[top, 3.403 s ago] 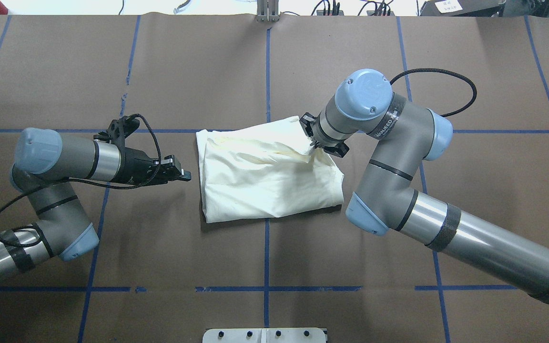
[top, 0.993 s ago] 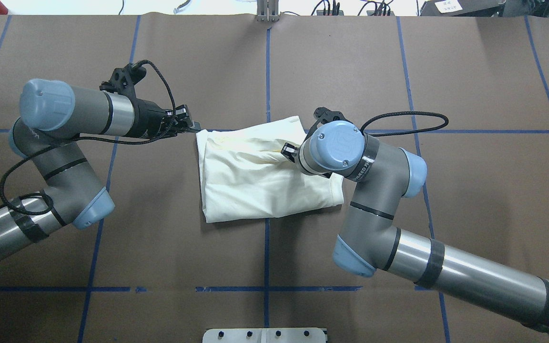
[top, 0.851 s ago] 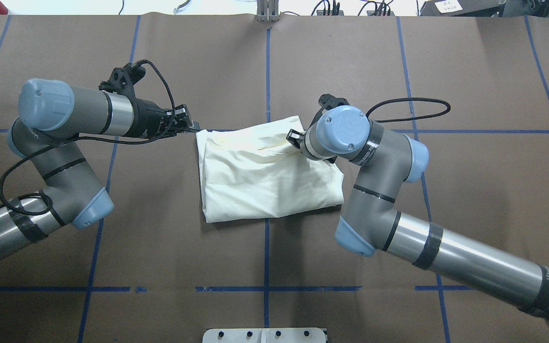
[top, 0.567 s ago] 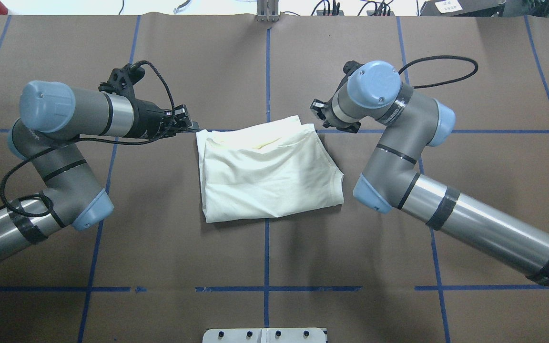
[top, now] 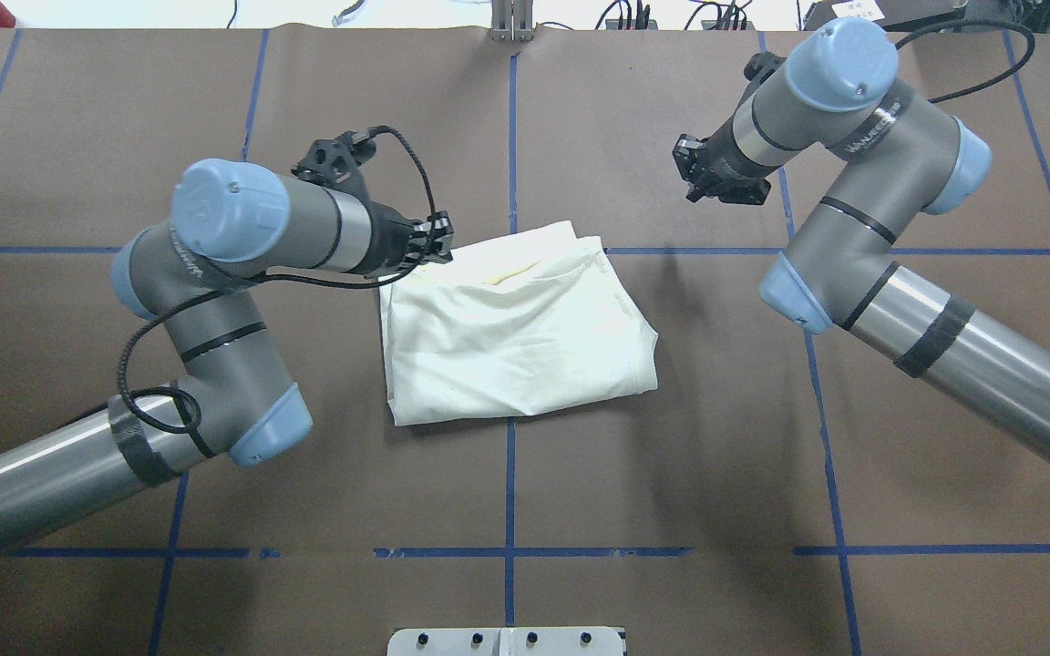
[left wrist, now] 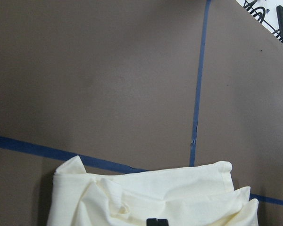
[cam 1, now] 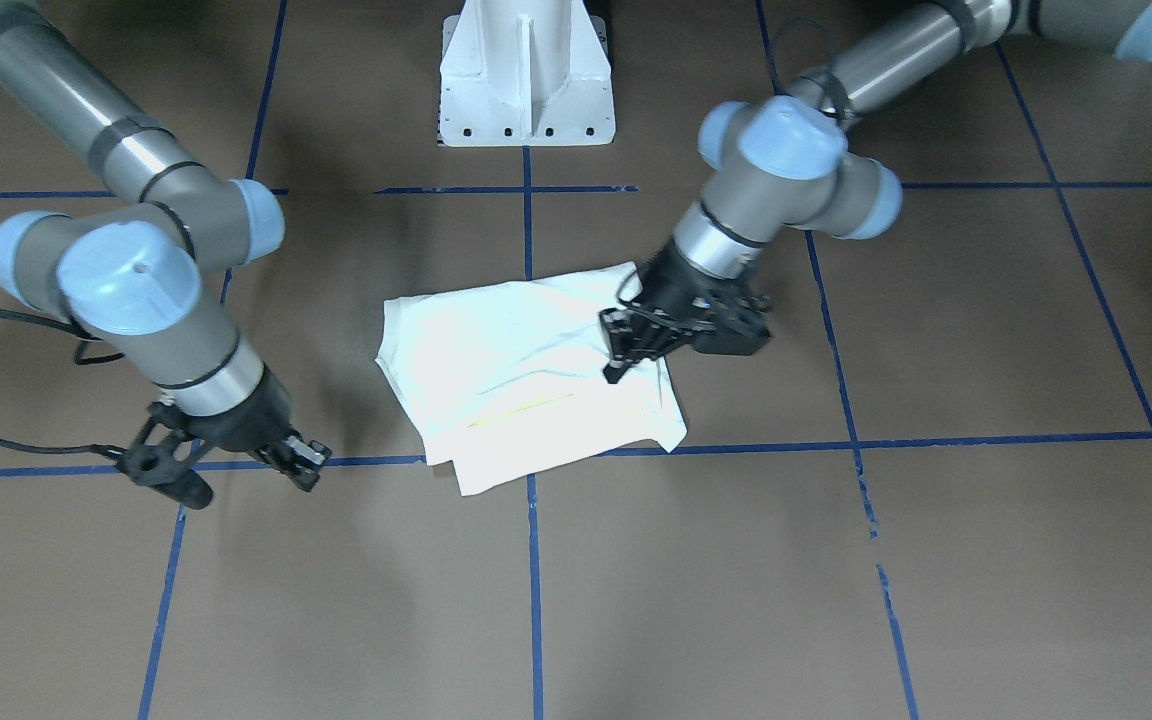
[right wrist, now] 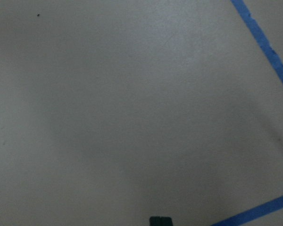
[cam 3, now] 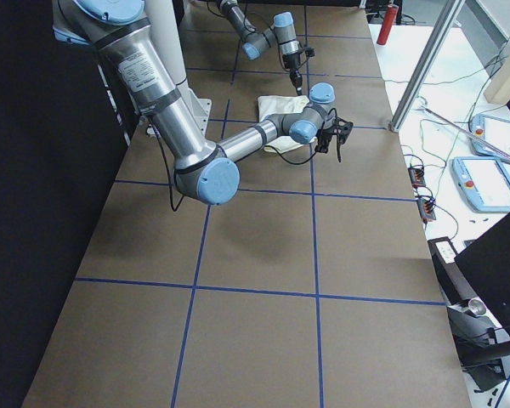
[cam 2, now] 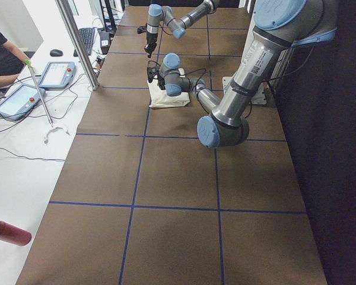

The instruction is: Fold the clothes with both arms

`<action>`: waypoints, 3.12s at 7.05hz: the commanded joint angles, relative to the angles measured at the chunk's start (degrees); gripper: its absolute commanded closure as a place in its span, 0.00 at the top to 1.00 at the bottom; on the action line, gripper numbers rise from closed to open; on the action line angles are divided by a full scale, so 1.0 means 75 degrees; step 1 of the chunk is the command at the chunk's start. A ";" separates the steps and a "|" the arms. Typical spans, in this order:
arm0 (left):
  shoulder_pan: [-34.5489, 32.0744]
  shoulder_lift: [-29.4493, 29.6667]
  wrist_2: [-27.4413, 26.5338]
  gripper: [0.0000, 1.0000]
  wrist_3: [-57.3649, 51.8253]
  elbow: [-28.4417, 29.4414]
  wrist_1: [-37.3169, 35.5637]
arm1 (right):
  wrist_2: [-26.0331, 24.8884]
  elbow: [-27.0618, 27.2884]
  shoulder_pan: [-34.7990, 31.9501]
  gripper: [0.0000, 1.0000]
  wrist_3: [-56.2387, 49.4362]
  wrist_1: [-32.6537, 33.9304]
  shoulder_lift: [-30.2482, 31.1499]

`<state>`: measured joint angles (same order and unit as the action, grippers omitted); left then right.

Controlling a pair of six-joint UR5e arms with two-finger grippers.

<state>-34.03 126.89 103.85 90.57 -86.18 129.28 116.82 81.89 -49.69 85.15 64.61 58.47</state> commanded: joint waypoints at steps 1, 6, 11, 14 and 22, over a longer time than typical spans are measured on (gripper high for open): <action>0.0924 0.0761 -0.0486 0.00 -0.0029 0.0401 -0.0655 | 0.0232 0.0856 -0.0148 0.00 -0.0233 -0.0001 0.0803; 0.0824 0.2101 -0.0464 0.00 -0.1432 0.2629 -0.0620 | 0.0314 0.0882 -0.0125 0.00 -0.0221 -0.0001 0.0841; -0.0827 0.2816 -0.0208 0.00 -0.2921 0.3805 -0.0643 | 0.0314 0.0905 -0.0078 0.00 -0.0186 -0.0001 0.0841; -0.1226 0.0192 0.0765 0.00 -0.3330 0.0771 -0.0877 | 0.0548 0.1732 -0.0334 0.00 -0.0255 0.0081 0.1609; -0.7324 -0.4181 0.3293 0.00 -1.1591 -0.0766 -0.2707 | 0.2083 0.3093 -0.4214 0.00 -0.8475 0.3261 0.4238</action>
<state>-79.88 95.73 124.42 10.67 -99.86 108.82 132.13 102.37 -79.43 29.58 81.63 88.73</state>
